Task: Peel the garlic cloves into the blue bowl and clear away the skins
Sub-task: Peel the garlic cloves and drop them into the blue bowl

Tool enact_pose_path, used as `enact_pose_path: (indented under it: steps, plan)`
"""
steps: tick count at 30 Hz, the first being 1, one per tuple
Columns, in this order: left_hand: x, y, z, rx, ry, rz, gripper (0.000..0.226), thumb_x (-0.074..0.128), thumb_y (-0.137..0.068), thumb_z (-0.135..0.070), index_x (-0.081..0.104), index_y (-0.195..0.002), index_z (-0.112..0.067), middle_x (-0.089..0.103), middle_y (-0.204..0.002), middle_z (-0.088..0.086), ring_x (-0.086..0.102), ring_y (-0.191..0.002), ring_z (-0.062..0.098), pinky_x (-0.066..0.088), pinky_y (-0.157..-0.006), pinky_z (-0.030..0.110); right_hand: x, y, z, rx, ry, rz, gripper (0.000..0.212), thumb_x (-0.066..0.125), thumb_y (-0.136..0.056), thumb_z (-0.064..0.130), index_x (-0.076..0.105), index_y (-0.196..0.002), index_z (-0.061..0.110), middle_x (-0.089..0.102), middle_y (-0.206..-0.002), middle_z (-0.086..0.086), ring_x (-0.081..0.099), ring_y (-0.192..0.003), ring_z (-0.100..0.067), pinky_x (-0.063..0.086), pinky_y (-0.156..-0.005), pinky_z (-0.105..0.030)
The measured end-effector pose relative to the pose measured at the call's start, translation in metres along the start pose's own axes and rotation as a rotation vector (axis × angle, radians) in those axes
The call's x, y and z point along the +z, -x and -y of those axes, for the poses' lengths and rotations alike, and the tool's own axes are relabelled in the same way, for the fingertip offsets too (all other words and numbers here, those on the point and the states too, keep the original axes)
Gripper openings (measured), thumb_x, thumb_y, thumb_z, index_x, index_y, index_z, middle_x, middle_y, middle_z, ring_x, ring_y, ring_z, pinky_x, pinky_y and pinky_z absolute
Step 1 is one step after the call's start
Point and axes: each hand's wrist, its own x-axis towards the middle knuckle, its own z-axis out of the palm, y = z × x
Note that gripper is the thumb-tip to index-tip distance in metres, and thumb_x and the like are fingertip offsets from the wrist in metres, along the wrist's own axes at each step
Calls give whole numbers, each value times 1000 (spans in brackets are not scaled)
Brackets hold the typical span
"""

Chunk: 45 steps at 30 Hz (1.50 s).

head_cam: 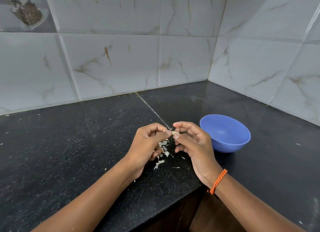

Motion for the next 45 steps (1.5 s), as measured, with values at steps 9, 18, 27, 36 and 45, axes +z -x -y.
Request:
enact_pose_path:
  steps: [9, 18, 27, 36, 45]
  plan:
    - [2, 0, 1, 16, 9, -58, 16, 80, -97, -20, 72, -94, -7, 69, -84, 3, 57, -47, 23, 24, -41, 19, 0, 0, 1, -17, 66, -45, 23, 69, -100, 3, 78, -118, 15, 76, -101, -7, 69, -80, -23, 59, -65, -37]
    - [2, 0, 1, 43, 74, -106, 17, 82, -94, -13, 70, -90, -2, 77, -89, 14, 67, -54, 26, 34, -42, 25, 1, 2, 1, -168, 317, -81, 30, 73, -97, 2, 74, -122, 19, 77, -97, 0, 73, -82, -19, 61, -59, -32]
    - [0, 1, 0, 121, -199, -131, 23, 85, -90, -8, 69, -75, -3, 77, -92, 11, 63, -47, 27, 47, -48, 29, 2, 2, 2, -167, 275, -100, 37, 74, -96, 1, 69, -128, 20, 76, -97, -3, 70, -74, -22, 60, -58, -38]
    - [-1, -1, 2, 192, -401, -158, 34, 92, -81, -4, 62, -88, -19, 70, -91, 0, 63, -47, 18, 52, -51, 28, 1, 3, 1, -154, 311, -107, 36, 76, -97, 7, 69, -128, 24, 76, -97, 0, 70, -74, -25, 60, -56, -40]
    - [2, 2, 0, 110, -213, -117, 8, 83, -96, -17, 84, -102, -21, 82, -96, -2, 67, -51, 28, 41, -46, 18, 2, 3, -1, -253, 558, -181, 48, 80, -93, 9, 64, -134, 28, 76, -97, 13, 73, -79, -16, 57, -63, -25]
